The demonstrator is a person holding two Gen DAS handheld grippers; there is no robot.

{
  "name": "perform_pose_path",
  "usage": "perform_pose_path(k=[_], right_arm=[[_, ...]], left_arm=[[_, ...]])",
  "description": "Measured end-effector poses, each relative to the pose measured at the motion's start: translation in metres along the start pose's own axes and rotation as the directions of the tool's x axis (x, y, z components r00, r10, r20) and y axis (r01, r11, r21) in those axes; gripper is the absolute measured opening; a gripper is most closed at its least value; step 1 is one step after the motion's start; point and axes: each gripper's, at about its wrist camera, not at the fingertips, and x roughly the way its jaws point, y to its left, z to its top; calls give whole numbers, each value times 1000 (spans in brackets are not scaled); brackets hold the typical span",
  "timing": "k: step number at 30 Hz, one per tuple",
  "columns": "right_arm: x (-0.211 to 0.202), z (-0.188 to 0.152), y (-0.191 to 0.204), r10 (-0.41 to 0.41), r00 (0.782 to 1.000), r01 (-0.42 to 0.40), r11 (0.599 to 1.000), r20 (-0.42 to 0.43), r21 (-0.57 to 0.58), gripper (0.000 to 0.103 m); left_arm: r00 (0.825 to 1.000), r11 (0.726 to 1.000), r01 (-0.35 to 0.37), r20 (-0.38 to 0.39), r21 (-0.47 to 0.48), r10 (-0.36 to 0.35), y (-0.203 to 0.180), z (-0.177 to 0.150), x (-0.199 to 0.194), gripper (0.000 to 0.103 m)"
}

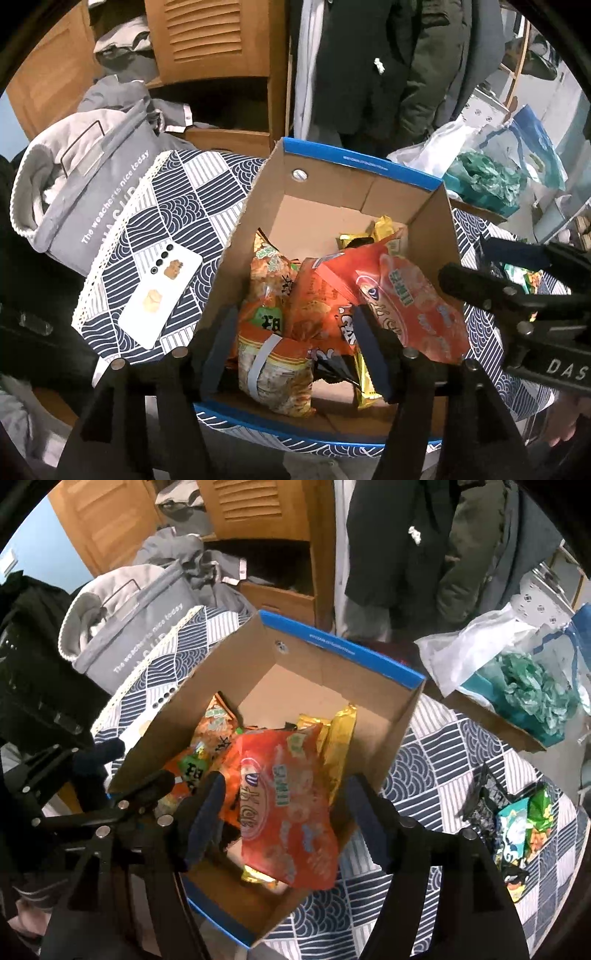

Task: Organize snacks
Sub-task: 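Move both open tools from the box back over the remaining snacks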

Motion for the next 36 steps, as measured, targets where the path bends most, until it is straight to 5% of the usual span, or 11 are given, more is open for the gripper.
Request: perform_pose_path(k=[23, 36], right_arm=[[-41, -43, -75, -105, 994, 102, 991, 31, 82, 75], [-65, -81, -141, -165, 986, 156, 969, 32, 192, 76]], left_arm=[[995, 992, 99, -5, 82, -99, -59, 0, -17, 66], [991, 973, 137, -31, 185, -134, -123, -4, -18, 69]])
